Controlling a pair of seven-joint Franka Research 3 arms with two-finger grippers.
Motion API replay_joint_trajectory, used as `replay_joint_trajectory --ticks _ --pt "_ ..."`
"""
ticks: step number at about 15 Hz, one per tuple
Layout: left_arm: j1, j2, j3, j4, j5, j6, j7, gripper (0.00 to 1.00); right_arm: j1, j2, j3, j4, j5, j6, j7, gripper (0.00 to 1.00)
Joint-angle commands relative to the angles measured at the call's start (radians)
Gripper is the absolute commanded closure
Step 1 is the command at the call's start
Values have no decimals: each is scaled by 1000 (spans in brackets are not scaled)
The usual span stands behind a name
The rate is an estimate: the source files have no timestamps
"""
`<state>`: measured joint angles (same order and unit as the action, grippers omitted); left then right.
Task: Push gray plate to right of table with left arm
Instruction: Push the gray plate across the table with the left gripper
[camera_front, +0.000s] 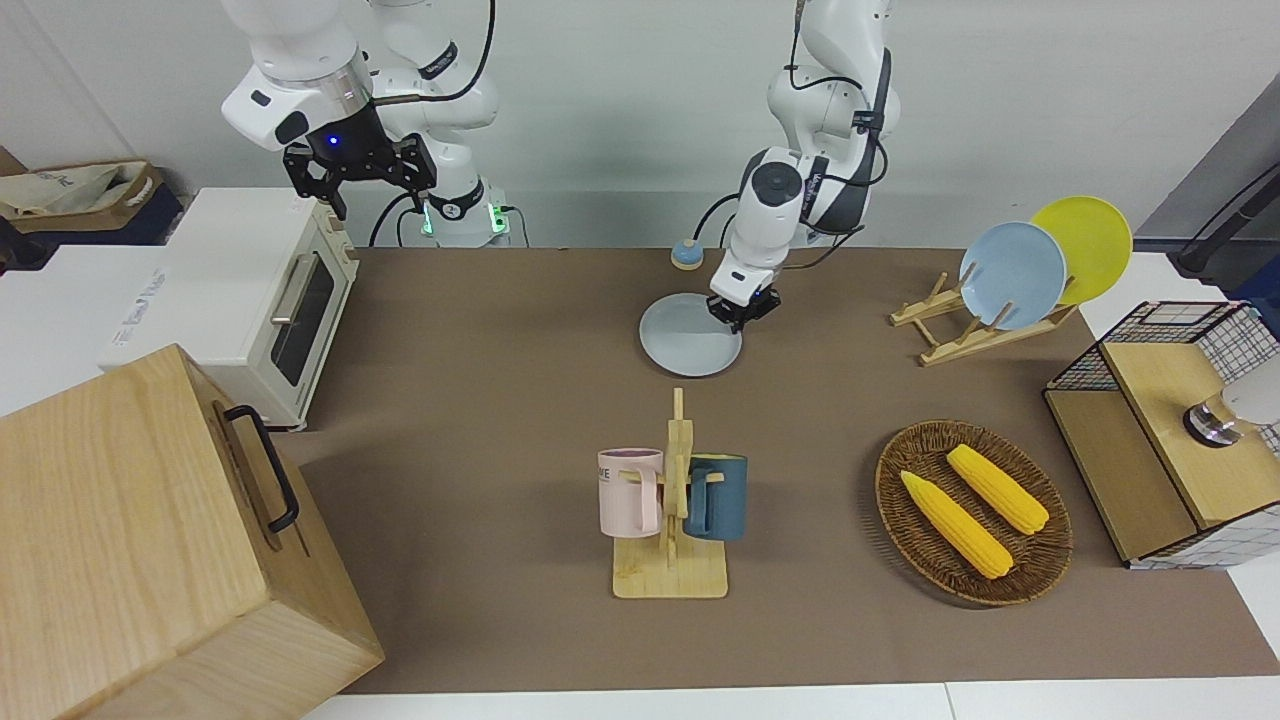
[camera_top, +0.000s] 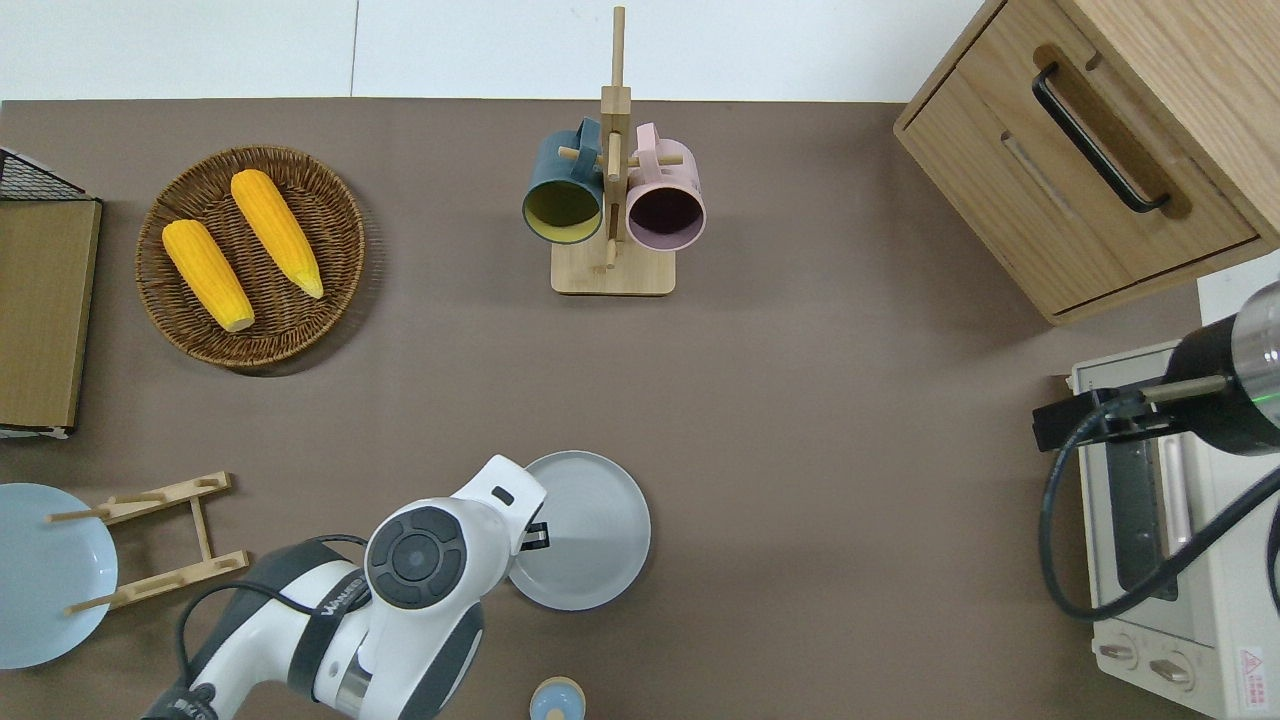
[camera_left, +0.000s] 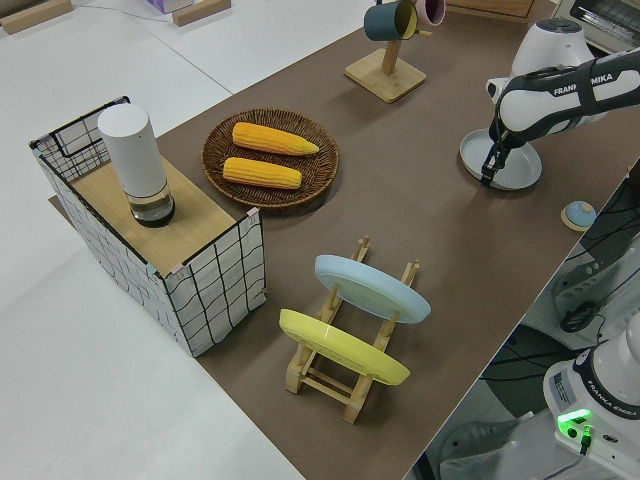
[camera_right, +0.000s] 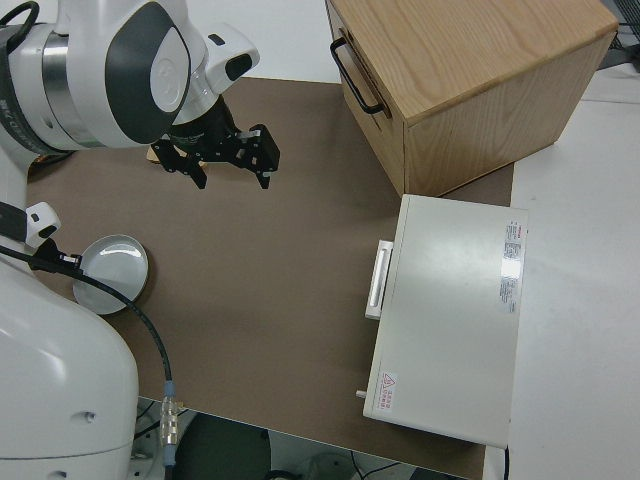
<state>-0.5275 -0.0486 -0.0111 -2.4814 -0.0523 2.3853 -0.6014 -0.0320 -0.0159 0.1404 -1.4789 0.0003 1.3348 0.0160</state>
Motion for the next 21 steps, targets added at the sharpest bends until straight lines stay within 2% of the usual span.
replay_joint_trajectory --ticks 1,3,8,14,17,21 --pt "-110 119 3 99 -6 20 -145 1000 -19 -2 16 9 4 -16 13 17" --pt "-147 157 -7 151 -6 12 -211 1000 -19 -2 16 9 4 -16 13 17" --pt "-150 243 -101 263 -5 11 -358 1000 -19 -2 16 9 4 -16 13 17" --pt "-158 309 -185 383 2 -4 -506 1000 -19 -2 16 9 4 -16 12 17" --pt "-178 357 -185 518 6 -128 -546 1000 -19 -2 16 9 4 -16 13 17" --pt "-178 358 -185 521 8 -138 -548 1000 -20 -2 16 9 4 -16 12 17"
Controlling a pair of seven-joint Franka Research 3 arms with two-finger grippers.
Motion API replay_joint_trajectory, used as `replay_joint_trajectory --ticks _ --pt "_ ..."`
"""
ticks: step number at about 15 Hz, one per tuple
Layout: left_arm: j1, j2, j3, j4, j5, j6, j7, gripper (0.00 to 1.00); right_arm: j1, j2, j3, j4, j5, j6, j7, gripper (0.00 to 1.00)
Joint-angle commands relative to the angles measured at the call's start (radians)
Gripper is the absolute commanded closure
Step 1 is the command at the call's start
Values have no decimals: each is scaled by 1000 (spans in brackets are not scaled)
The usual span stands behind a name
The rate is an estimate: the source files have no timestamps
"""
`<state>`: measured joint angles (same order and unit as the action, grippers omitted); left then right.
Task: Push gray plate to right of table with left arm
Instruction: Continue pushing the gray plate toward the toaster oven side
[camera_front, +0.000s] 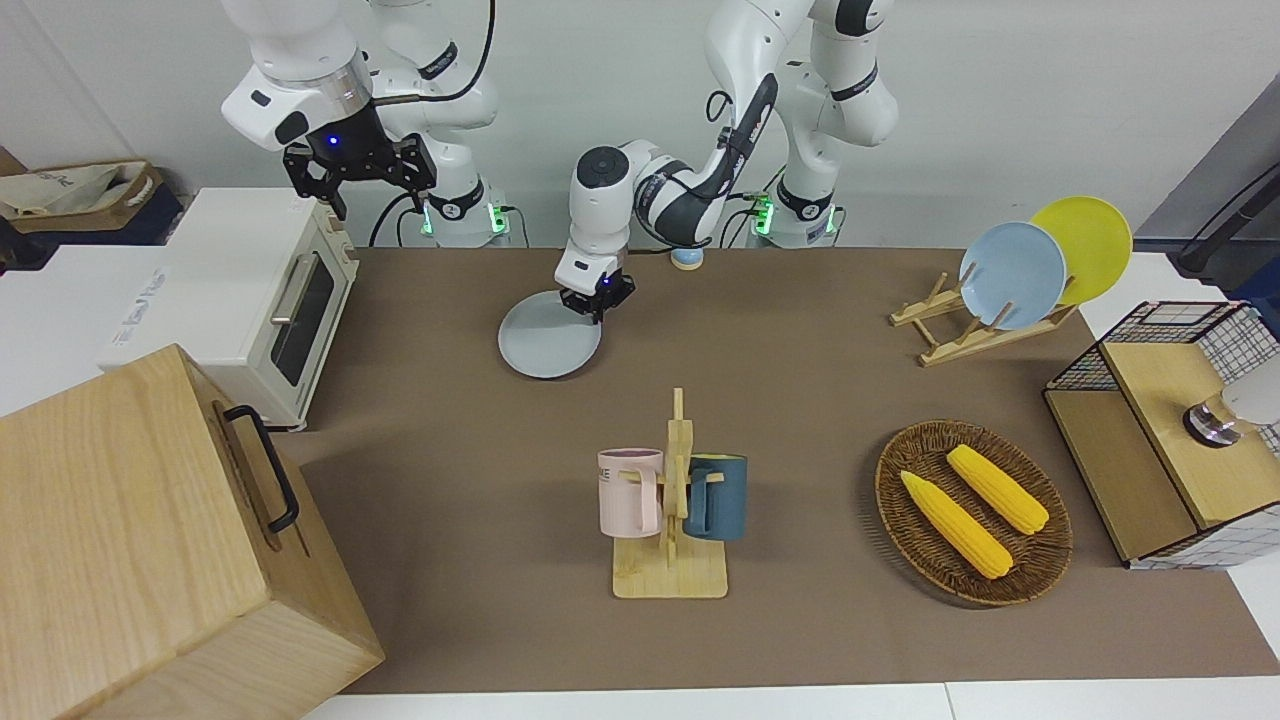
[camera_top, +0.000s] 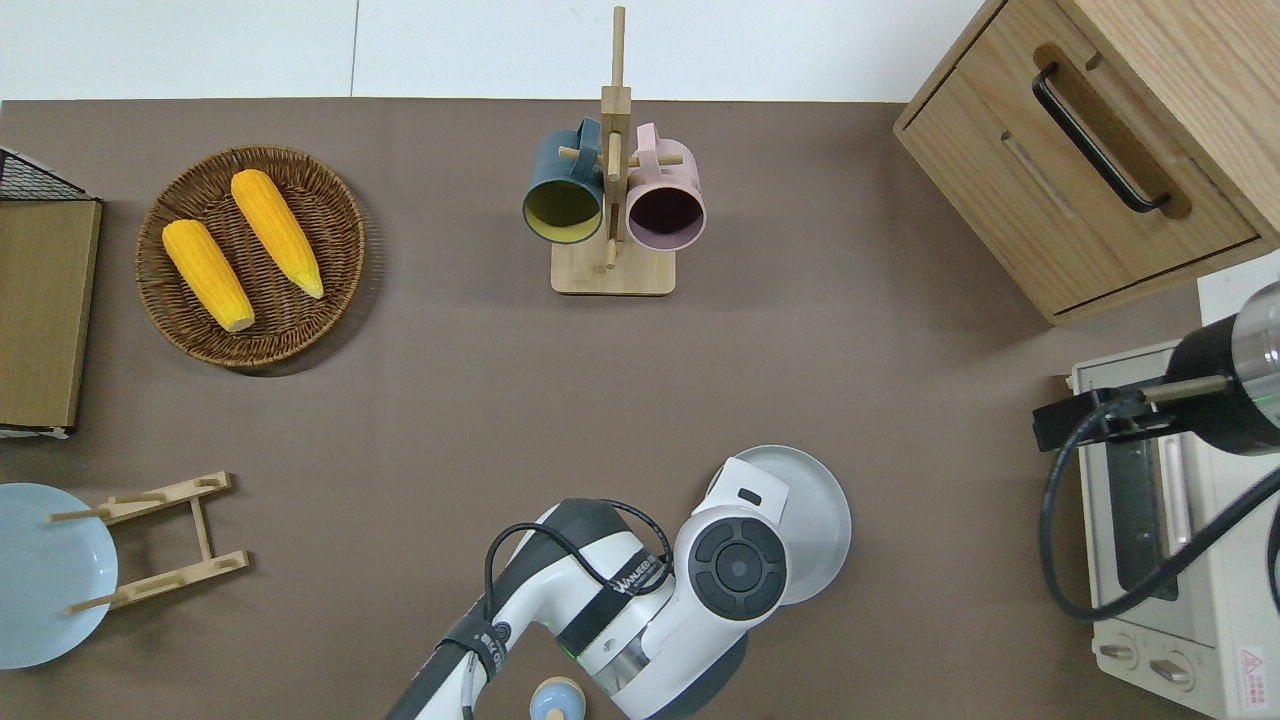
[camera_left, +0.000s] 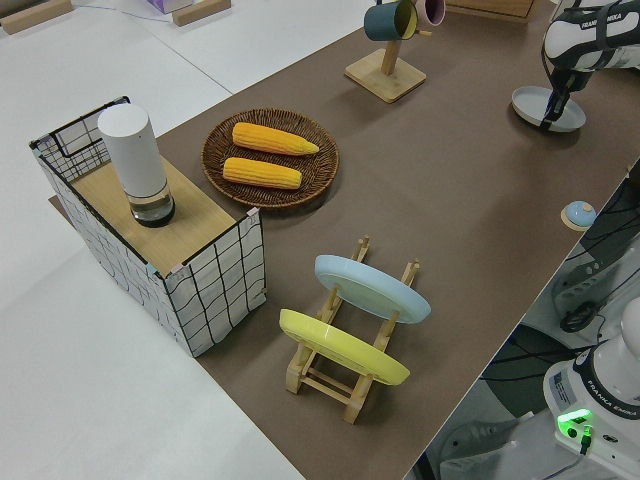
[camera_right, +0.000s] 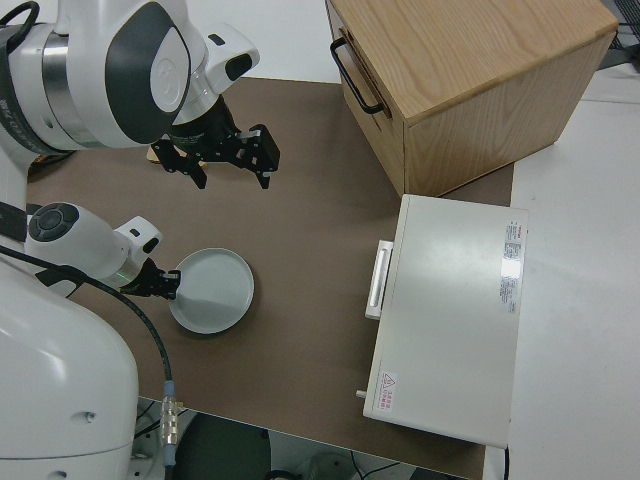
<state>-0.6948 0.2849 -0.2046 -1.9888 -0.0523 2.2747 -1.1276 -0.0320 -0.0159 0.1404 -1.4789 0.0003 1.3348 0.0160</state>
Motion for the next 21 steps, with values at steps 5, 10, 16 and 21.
replay_joint_trajectory --ticks 5,10,16,21 --pt "-20 37 8 30 9 -26 -21 1000 -20 -2 16 9 4 -16 13 17" --pt "-20 51 8 30 9 -24 -18 1000 -20 -2 16 9 4 -16 12 17" --pt "-19 62 8 28 11 -24 -15 924 -19 -2 16 9 4 -16 12 17" --pt "-8 50 11 30 9 -49 32 10 -19 -2 16 9 4 -16 12 17"
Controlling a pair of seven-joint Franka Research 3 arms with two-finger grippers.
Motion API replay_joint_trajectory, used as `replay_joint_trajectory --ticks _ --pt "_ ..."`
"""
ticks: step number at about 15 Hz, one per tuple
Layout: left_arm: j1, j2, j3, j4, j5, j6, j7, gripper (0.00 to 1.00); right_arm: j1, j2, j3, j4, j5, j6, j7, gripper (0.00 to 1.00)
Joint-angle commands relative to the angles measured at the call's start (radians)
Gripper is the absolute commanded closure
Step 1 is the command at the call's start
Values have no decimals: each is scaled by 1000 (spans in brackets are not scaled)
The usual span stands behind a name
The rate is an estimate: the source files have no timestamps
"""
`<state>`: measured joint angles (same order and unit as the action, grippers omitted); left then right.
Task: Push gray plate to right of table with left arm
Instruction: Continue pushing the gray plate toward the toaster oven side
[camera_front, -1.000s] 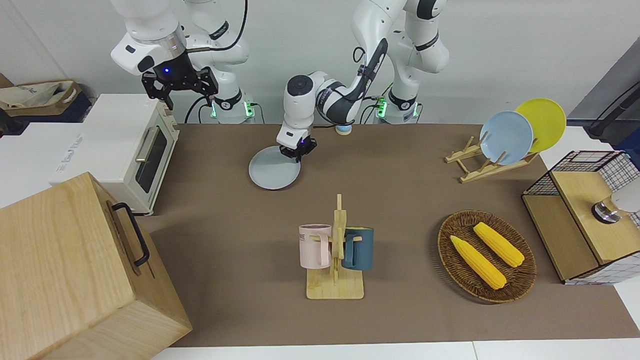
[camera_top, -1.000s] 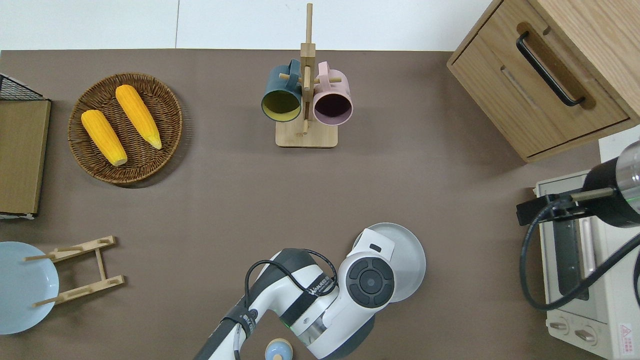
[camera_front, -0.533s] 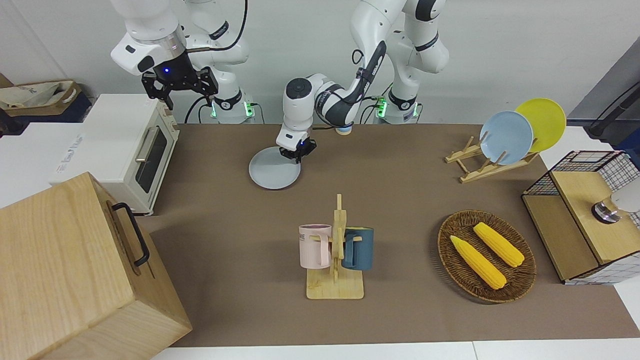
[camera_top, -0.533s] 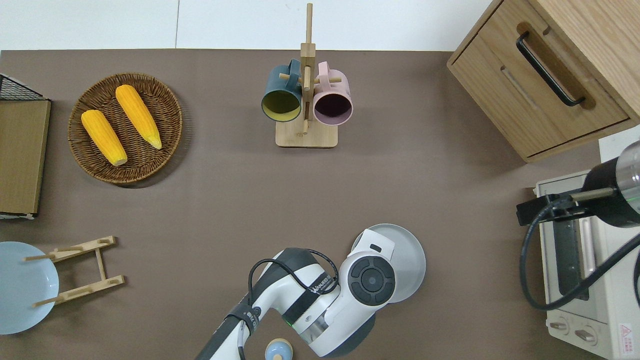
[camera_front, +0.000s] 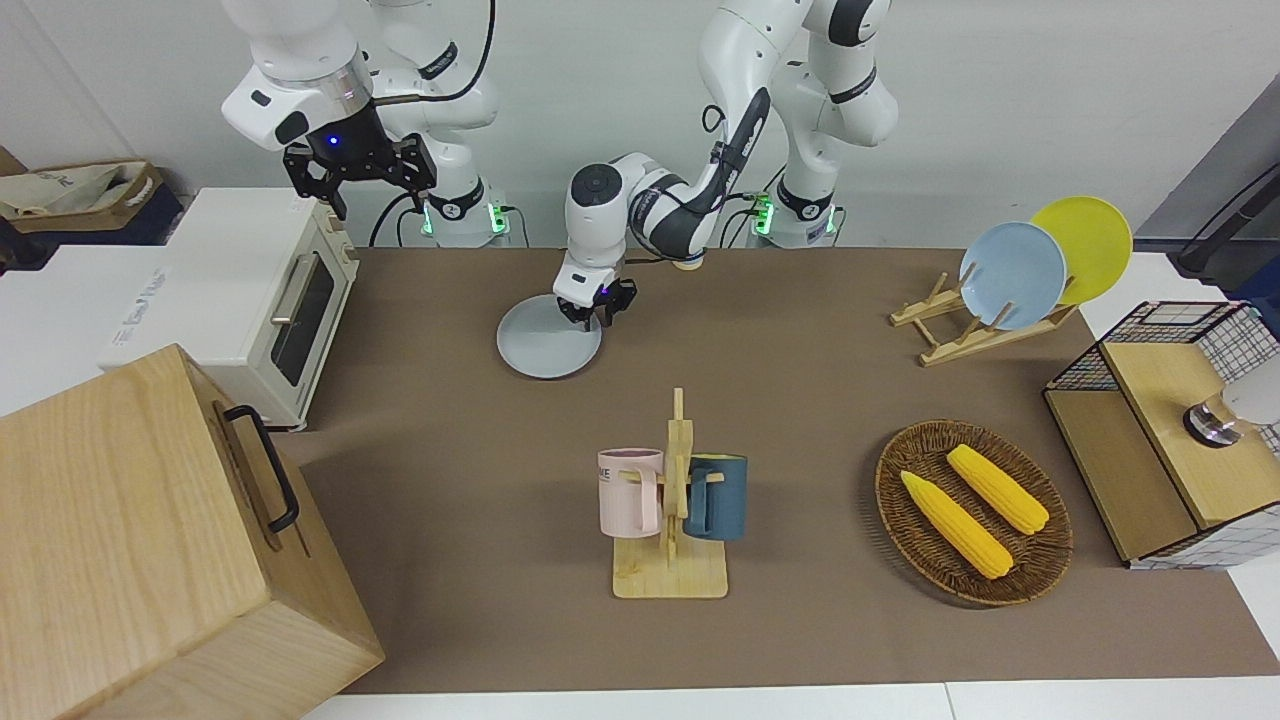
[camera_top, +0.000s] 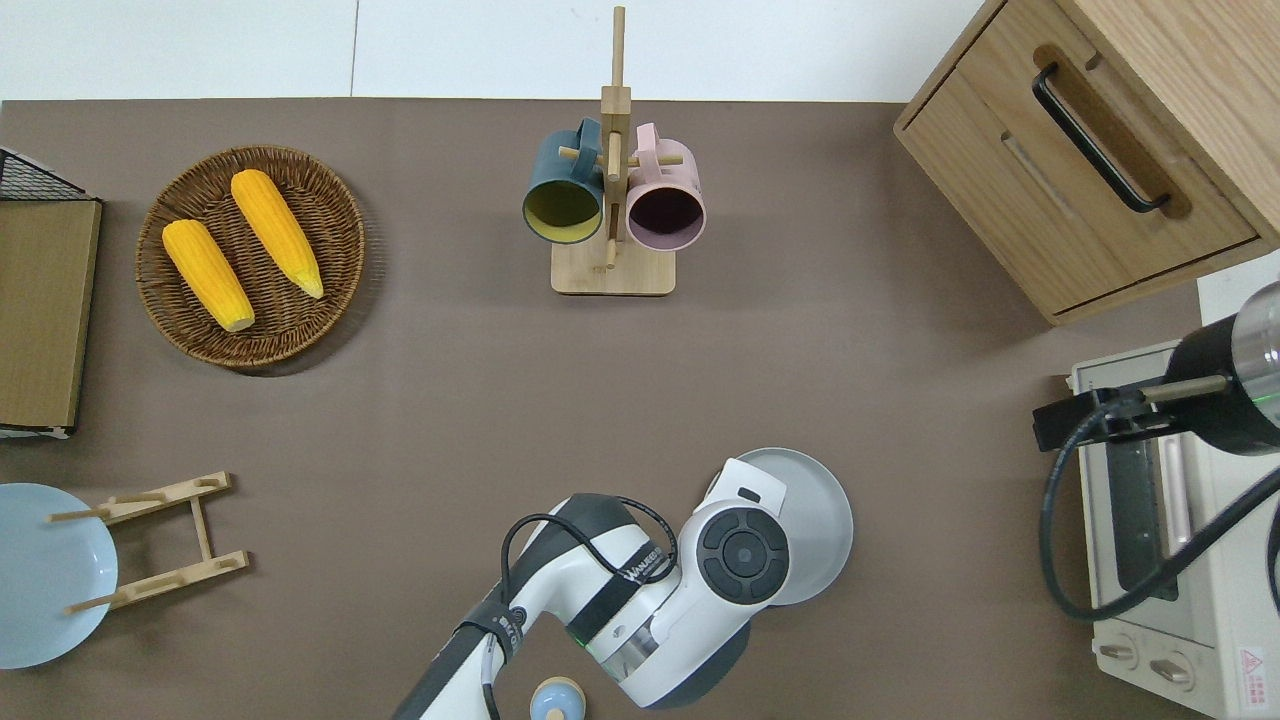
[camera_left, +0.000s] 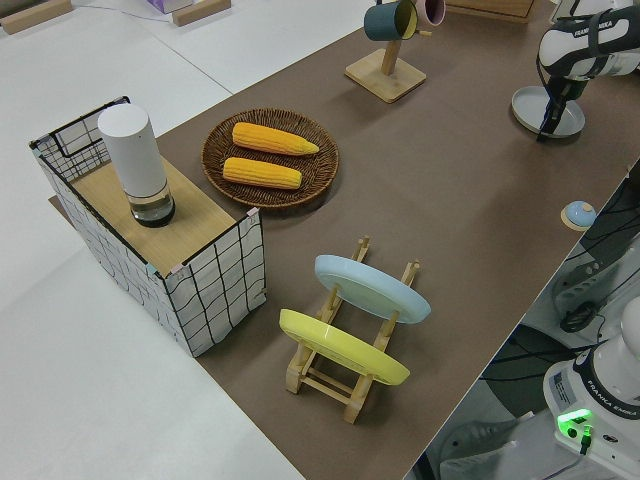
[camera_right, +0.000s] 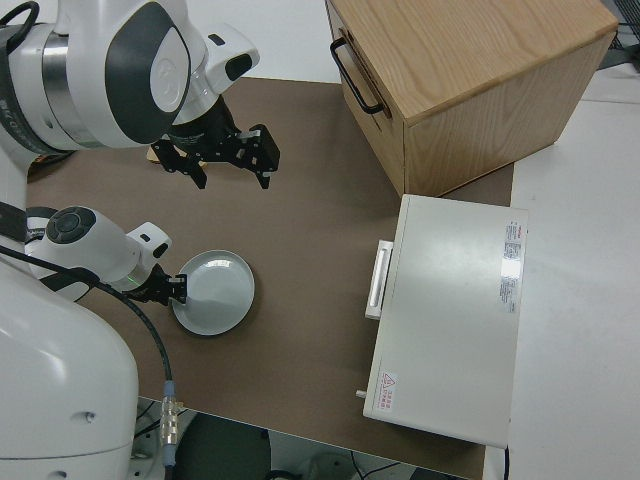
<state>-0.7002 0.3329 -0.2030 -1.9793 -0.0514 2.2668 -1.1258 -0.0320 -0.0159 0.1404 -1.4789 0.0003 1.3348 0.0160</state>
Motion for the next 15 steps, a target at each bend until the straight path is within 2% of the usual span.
replay_joint_trajectory --ticks 1,6,8,12,15 --pt "-1 -8 13 19 7 -52 38 7 -19 -2 16 9 4 -16 12 17" --pt "13 -77 22 20 -2 -104 49 7 -20 -2 16 9 4 -16 12 17" --pt "28 -106 22 19 -4 -137 90 7 -19 -2 16 9 4 -16 12 17" --pt "111 -216 24 17 -39 -288 266 7 -19 -2 16 9 4 -16 12 17" --pt "218 -299 27 19 -76 -395 427 5 -19 -2 16 9 4 -16 12 17"
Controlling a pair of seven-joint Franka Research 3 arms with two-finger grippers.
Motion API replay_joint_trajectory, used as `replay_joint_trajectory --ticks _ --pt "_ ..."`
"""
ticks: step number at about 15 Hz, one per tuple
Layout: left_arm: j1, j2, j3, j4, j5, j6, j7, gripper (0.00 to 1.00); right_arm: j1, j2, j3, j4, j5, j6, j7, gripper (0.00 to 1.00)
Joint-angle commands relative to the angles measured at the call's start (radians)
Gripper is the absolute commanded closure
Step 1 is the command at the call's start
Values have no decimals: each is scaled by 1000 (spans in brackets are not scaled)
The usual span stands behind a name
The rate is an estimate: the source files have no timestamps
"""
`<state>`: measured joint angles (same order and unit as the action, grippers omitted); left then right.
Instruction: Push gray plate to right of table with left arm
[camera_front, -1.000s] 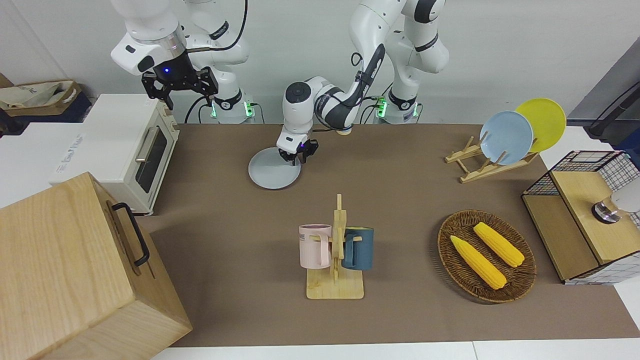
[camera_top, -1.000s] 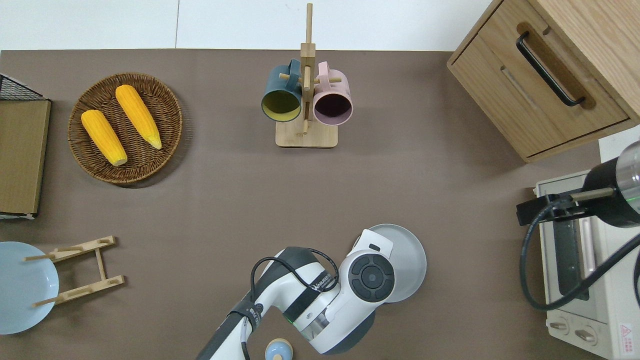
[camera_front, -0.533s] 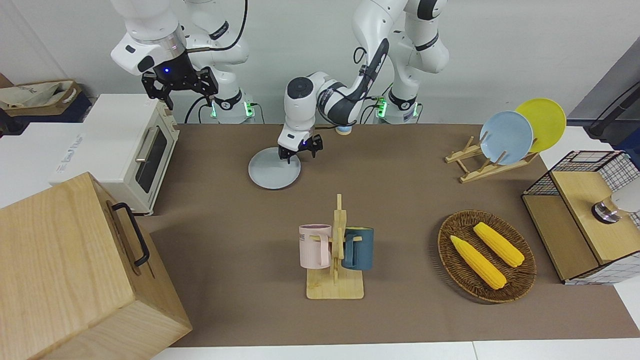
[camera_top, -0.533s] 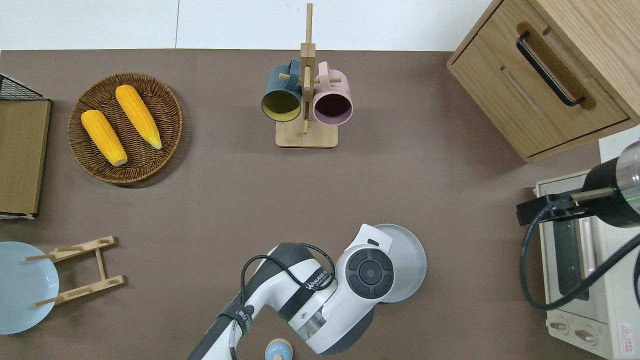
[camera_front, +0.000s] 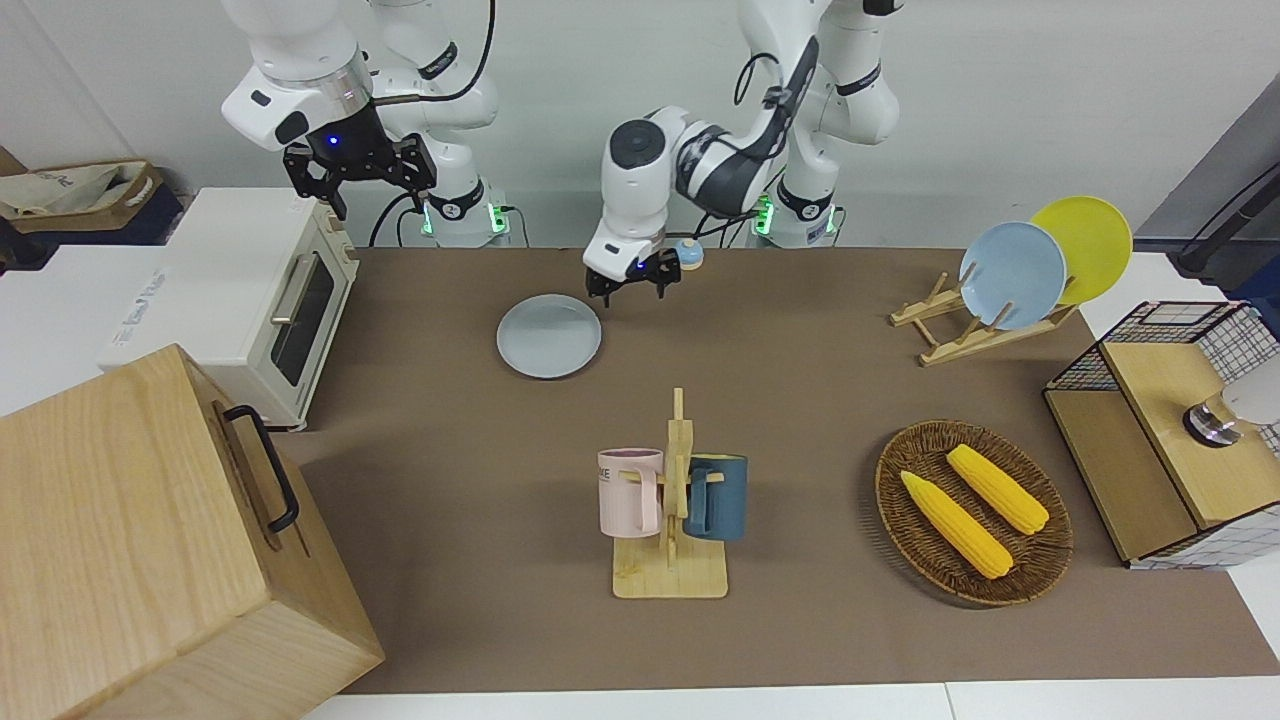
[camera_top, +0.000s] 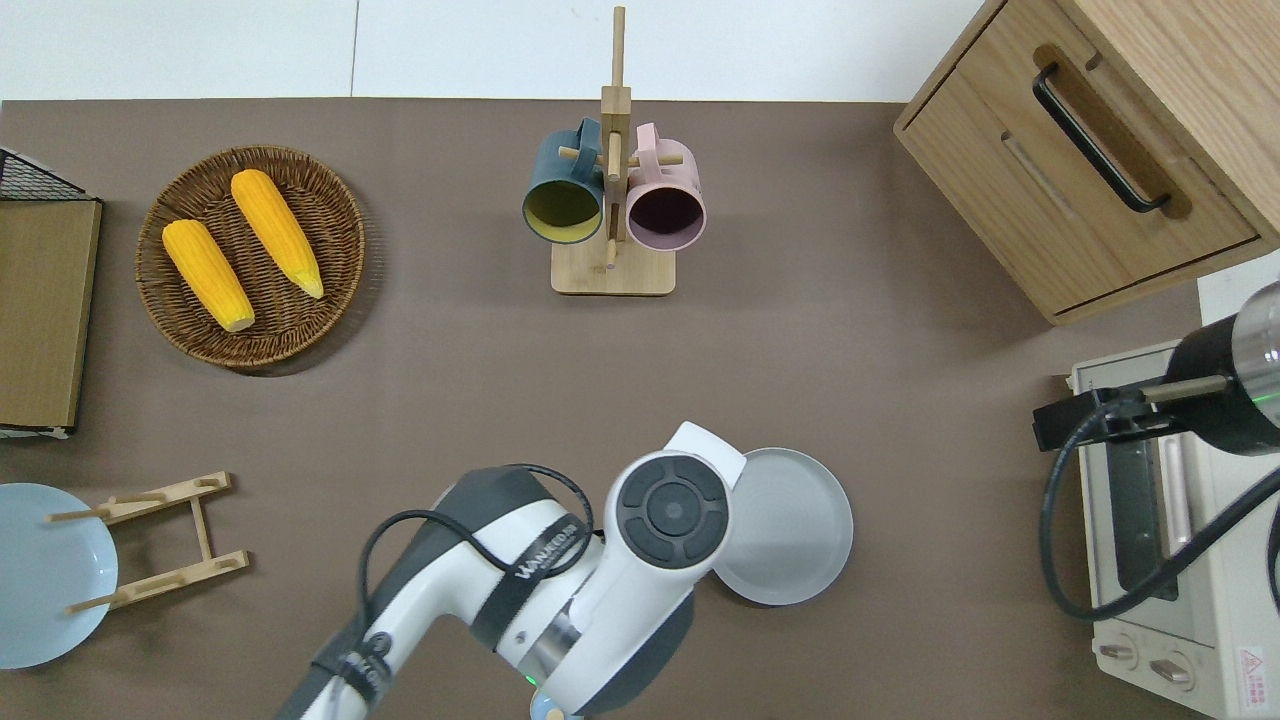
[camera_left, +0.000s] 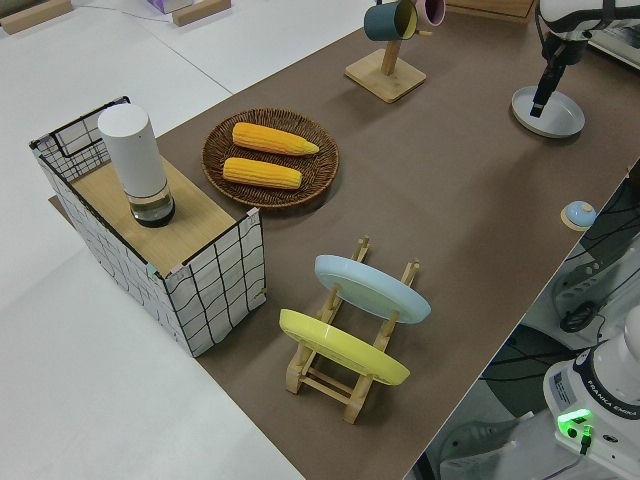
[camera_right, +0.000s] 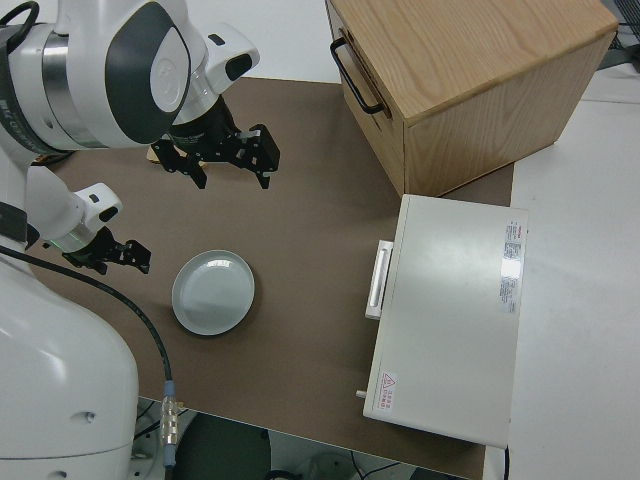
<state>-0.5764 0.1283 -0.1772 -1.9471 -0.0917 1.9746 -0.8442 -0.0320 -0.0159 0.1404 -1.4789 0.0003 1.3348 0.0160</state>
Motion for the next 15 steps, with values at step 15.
replay_joint_trajectory --ticks 15 --pt "547 -182 15 232 3 -480 692 5 -19 -2 16 9 4 -16 12 17"
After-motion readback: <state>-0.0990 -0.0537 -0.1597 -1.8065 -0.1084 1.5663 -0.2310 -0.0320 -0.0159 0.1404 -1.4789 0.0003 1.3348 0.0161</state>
